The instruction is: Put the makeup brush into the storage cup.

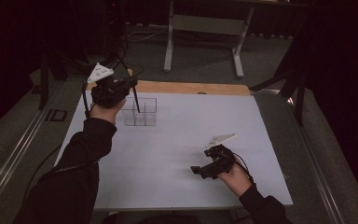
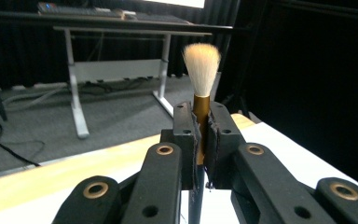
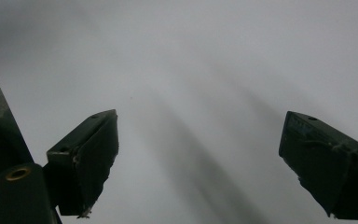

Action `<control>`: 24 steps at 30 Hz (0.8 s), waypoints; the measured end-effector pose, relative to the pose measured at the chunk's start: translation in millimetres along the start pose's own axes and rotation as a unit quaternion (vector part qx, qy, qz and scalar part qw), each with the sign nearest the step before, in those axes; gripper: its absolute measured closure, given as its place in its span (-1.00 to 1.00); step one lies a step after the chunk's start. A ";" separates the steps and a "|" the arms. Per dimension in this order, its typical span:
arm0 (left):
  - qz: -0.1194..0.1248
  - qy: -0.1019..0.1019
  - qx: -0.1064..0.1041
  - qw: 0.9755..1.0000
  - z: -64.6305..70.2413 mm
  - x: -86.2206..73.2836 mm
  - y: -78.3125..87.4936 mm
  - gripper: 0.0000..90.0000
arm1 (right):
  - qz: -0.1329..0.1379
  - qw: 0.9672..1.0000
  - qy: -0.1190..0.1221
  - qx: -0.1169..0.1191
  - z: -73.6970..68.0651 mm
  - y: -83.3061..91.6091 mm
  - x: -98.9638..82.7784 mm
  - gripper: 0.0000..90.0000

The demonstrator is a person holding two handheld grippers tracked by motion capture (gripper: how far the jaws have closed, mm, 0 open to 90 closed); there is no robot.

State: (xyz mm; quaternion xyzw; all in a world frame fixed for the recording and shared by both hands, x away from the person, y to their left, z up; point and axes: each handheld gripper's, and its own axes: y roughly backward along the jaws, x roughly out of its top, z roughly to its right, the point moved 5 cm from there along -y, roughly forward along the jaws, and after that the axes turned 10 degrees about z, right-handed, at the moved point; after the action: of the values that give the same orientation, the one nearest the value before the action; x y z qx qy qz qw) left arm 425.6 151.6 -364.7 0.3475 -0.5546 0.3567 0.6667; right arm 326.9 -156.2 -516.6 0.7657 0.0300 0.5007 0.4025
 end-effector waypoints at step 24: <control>0.039 -0.030 0.005 0.999 -21.7 14.9 -30.4 0.87 | 0.006 1.000 0.001 -0.008 2.4 1.6 -0.2 -0.74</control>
State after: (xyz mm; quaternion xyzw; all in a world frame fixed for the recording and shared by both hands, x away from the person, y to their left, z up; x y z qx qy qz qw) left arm 464.3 156.3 -355.2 0.3392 -0.5855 0.3749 0.6338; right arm 328.2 -158.7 -516.1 0.7622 0.0218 0.5038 0.4061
